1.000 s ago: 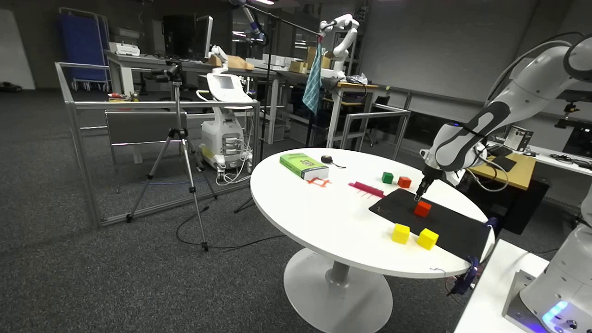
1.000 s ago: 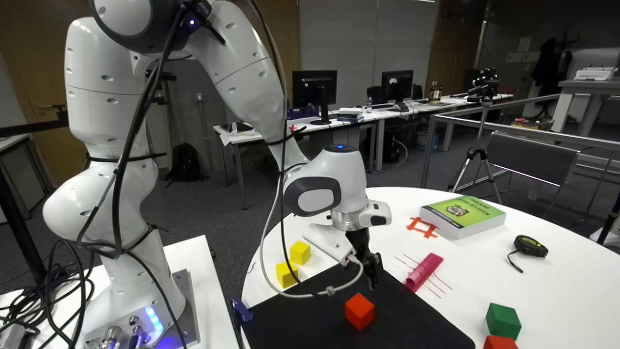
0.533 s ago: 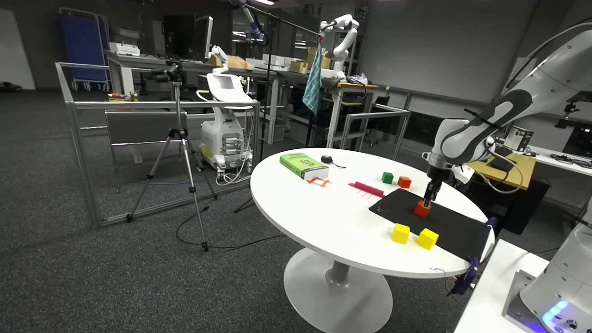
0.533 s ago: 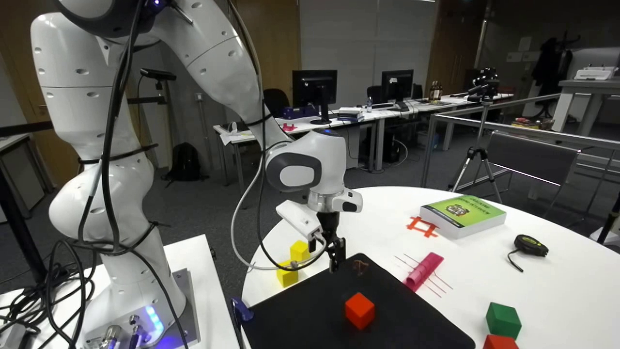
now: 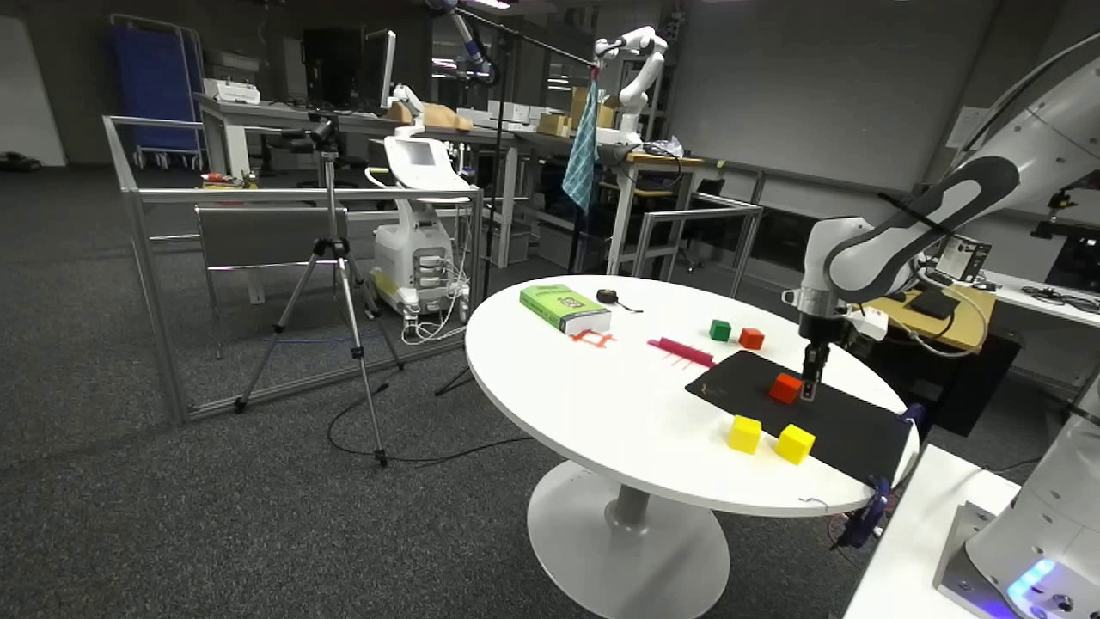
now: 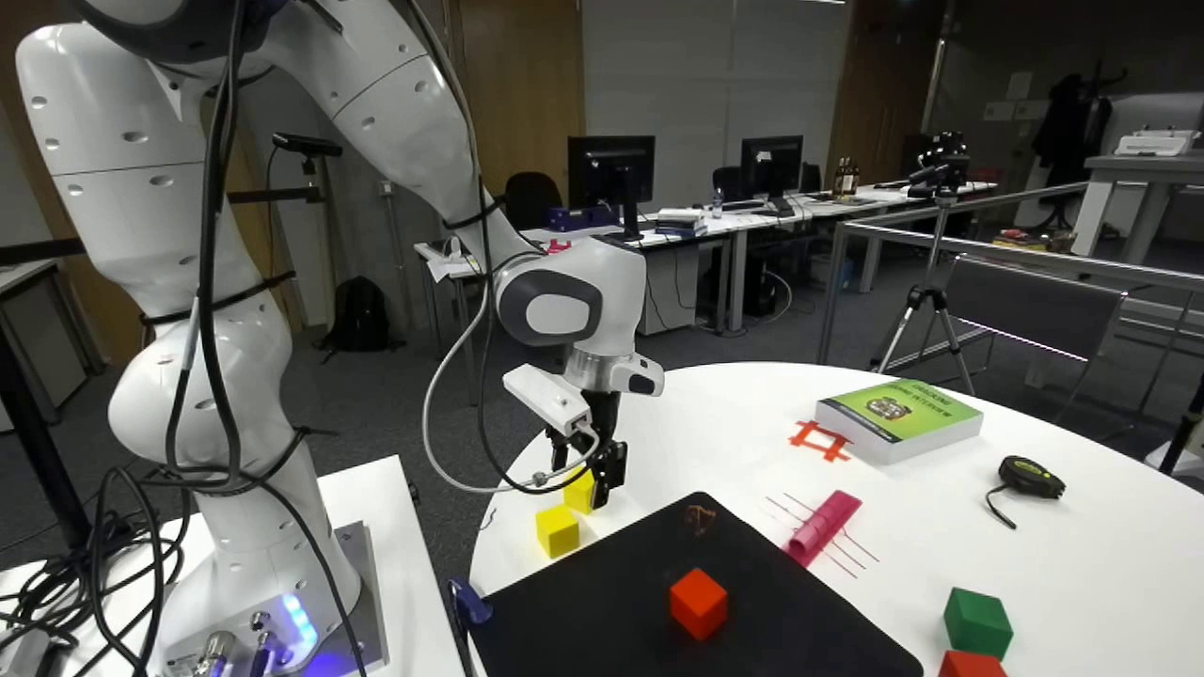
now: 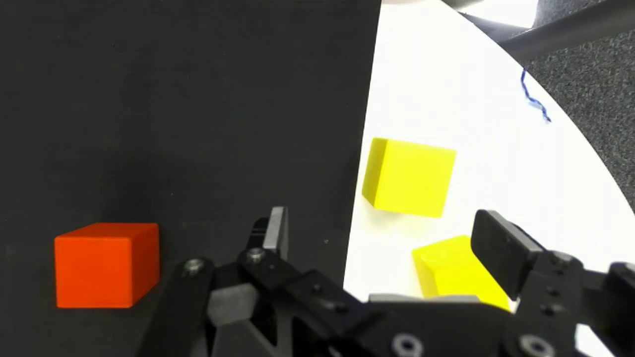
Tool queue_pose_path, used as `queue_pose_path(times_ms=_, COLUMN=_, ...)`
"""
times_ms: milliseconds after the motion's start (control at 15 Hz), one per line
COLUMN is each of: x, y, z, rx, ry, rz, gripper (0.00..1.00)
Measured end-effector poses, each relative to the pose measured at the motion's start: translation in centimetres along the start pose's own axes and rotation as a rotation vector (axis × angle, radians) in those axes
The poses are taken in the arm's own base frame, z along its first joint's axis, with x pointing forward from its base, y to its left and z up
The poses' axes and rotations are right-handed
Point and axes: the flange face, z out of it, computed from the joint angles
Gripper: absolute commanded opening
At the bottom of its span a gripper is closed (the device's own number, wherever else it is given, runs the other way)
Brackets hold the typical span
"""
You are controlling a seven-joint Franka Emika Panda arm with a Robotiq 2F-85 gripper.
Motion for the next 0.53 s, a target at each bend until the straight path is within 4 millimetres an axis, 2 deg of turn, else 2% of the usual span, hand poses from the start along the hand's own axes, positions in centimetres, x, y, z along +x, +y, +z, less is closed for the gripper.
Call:
queue_pose_path(times_ms=333, x=0.3, y=0.0, z=0.5, rx=-0.007, ry=0.017, rz=0.049, gripper=1.00)
queue_pose_path(times_ms=533, x=0.4, y=-0.8, z=2.5, rx=-0.028, ry=0.018, rz=0.095, gripper=1.00)
